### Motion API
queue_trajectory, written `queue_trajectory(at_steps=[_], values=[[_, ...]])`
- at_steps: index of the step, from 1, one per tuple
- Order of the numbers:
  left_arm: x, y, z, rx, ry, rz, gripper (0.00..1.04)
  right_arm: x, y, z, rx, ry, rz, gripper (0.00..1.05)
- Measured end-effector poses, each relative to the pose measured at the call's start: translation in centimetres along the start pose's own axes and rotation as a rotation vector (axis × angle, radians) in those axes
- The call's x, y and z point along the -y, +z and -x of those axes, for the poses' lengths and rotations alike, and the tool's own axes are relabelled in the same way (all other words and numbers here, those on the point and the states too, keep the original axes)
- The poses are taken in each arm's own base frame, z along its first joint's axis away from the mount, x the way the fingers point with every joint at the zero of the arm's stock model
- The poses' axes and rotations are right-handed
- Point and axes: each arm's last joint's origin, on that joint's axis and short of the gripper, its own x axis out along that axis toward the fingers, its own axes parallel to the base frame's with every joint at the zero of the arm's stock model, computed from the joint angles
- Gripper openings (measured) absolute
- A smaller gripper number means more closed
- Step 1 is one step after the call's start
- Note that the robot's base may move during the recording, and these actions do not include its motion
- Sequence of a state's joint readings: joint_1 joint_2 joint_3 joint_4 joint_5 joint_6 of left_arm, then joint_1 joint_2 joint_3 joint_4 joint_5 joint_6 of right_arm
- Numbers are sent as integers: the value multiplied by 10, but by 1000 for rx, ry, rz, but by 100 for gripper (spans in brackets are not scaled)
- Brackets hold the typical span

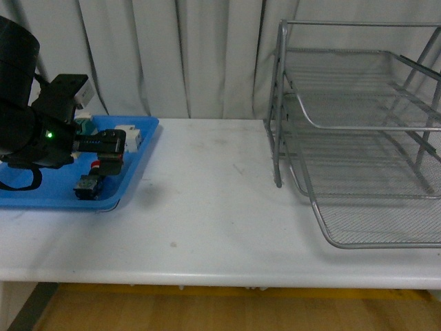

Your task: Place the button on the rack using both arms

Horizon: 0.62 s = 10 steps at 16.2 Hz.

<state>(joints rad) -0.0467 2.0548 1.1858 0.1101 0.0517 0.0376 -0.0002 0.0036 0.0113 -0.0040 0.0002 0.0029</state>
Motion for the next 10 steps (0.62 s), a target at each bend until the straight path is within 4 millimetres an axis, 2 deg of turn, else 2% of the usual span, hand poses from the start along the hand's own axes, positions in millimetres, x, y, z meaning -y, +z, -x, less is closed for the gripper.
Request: queue_trajectory(at_steps=[5, 10], values=[[-23, 2, -27, -43, 47, 10, 98, 0, 0, 0, 0, 0, 0, 98], [-28, 2, -45, -68, 79, -2, 98, 0, 0, 0, 0, 0, 0, 98]])
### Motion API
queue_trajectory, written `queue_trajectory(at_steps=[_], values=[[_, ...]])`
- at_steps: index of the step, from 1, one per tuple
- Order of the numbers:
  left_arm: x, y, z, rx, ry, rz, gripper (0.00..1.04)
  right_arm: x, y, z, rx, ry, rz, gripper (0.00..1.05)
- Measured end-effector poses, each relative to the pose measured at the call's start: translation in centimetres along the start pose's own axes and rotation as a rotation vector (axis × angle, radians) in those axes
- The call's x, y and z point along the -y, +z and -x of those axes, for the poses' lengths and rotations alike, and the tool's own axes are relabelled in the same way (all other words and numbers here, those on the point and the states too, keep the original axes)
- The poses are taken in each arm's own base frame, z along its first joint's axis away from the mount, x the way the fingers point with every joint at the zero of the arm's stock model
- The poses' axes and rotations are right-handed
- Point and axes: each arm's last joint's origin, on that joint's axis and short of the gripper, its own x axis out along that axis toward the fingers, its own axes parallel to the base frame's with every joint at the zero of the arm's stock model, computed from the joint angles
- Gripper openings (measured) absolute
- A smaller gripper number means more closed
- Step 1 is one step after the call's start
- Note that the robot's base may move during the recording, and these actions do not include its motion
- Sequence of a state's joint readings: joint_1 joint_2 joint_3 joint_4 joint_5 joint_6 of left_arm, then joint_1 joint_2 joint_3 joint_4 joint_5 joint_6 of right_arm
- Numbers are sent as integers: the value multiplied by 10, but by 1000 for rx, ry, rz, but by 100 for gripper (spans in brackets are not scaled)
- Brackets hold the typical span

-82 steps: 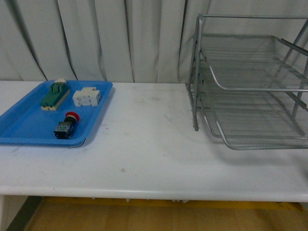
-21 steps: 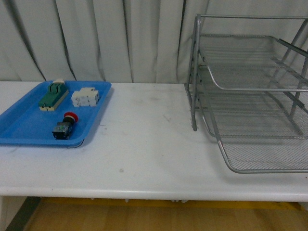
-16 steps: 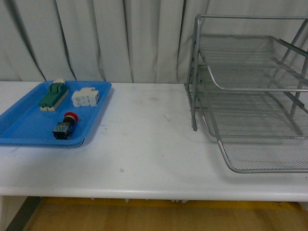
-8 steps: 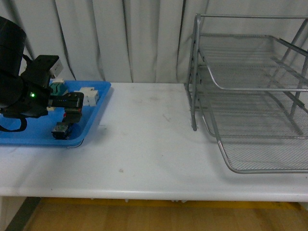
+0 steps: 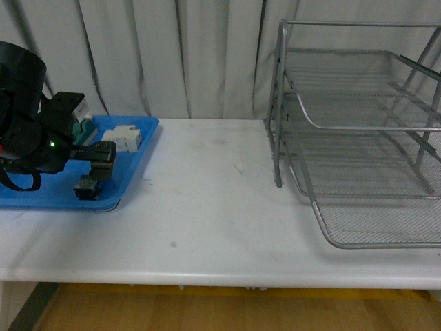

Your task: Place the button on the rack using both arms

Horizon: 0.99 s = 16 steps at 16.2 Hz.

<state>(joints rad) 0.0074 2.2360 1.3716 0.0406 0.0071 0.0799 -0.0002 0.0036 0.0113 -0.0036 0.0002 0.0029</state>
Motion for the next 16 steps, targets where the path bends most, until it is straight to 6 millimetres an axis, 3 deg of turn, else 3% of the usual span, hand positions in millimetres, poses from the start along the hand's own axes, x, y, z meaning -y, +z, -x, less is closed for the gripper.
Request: queue_trajectory(at_steps=[8, 9, 14, 16], values=[[-5, -12, -28, -70, 43, 0, 98, 0, 0, 0, 0, 0, 0, 98], [-5, -15, -31, -86, 43, -3, 93, 0, 0, 0, 0, 0, 0, 98], [-5, -14, -32, -89, 51, -12, 44, 0, 0, 0, 0, 0, 0, 98], [-5, -13, -32, -89, 52, -11, 38, 0, 0, 0, 0, 0, 0, 98]])
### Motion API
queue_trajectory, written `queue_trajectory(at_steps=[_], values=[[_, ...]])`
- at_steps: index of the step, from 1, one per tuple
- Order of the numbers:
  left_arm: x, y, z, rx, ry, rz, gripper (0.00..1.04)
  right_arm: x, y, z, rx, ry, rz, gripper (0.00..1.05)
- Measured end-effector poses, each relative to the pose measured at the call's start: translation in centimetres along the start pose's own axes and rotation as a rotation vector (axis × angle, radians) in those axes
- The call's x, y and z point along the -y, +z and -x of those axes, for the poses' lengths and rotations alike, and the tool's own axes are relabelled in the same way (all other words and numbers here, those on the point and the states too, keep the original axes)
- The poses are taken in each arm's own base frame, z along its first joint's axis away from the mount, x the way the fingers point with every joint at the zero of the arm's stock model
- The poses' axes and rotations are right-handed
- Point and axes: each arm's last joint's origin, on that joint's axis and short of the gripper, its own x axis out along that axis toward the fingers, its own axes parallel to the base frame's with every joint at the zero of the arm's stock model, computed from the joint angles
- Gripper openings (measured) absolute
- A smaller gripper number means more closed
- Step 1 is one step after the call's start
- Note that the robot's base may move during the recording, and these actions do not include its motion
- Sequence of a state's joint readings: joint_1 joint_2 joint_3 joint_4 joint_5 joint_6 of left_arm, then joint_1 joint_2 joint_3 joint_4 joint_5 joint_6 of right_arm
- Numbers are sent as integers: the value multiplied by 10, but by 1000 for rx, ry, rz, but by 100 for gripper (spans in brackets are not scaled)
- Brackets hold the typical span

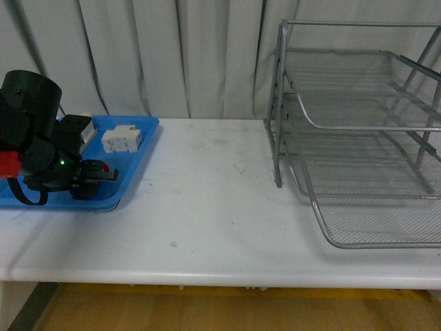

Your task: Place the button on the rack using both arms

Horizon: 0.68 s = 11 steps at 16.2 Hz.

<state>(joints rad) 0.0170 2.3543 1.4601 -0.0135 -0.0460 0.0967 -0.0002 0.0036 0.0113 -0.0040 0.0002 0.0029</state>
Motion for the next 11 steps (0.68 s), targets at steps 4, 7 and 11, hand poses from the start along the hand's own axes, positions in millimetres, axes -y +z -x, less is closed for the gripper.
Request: queue_trajectory(at_steps=[4, 7, 11], values=[[0, 1, 2, 7, -5, 10, 37, 0, 0, 0, 0, 0, 0, 98], [1, 6, 33, 65, -48, 20, 37, 0, 0, 0, 0, 0, 0, 98], [5, 7, 145, 283, -126, 25, 37, 0, 0, 0, 0, 0, 0, 98]])
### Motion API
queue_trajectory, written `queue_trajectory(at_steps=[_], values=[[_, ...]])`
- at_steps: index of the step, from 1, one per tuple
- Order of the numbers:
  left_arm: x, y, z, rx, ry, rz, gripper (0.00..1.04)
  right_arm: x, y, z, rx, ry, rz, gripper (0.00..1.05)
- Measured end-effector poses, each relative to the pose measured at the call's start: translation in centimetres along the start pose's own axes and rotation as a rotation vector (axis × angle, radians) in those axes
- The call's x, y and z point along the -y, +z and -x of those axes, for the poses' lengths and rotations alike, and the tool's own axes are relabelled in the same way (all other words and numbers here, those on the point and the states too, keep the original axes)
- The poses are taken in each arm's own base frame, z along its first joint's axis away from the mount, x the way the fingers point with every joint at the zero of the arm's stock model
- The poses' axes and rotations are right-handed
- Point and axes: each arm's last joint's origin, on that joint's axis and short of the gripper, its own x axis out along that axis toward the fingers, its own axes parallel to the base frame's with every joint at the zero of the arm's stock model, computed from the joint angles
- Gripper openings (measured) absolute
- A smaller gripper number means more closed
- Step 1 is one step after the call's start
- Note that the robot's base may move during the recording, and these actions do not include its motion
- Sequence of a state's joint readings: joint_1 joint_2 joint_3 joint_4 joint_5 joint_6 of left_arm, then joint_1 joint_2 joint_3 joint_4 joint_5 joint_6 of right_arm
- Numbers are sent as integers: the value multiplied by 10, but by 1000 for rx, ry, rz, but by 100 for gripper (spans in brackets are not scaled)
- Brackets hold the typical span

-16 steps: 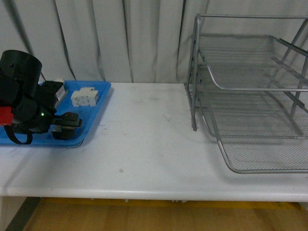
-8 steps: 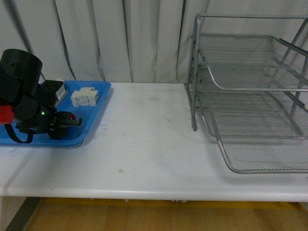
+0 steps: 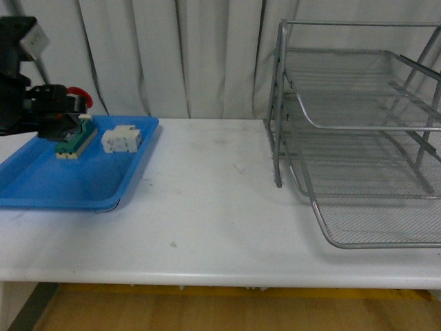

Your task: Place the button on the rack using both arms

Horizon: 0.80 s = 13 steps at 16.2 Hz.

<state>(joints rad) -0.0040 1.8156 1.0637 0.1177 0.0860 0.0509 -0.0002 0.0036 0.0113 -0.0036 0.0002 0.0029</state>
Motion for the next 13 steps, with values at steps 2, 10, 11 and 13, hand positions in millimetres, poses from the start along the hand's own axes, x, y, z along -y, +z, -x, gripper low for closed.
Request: queue_trajectory(at_steps=[2, 10, 11, 13], values=[[8, -16, 54, 30, -32, -7, 37, 0, 0, 0, 0, 0, 0, 98], [-16, -69, 136, 123, -9, 80, 37, 0, 0, 0, 0, 0, 0, 98], [-17, -68, 136, 131, -10, 80, 37, 0, 0, 0, 0, 0, 0, 98], [-18, -69, 133, 121, -12, 85, 37, 0, 0, 0, 0, 0, 0, 98]])
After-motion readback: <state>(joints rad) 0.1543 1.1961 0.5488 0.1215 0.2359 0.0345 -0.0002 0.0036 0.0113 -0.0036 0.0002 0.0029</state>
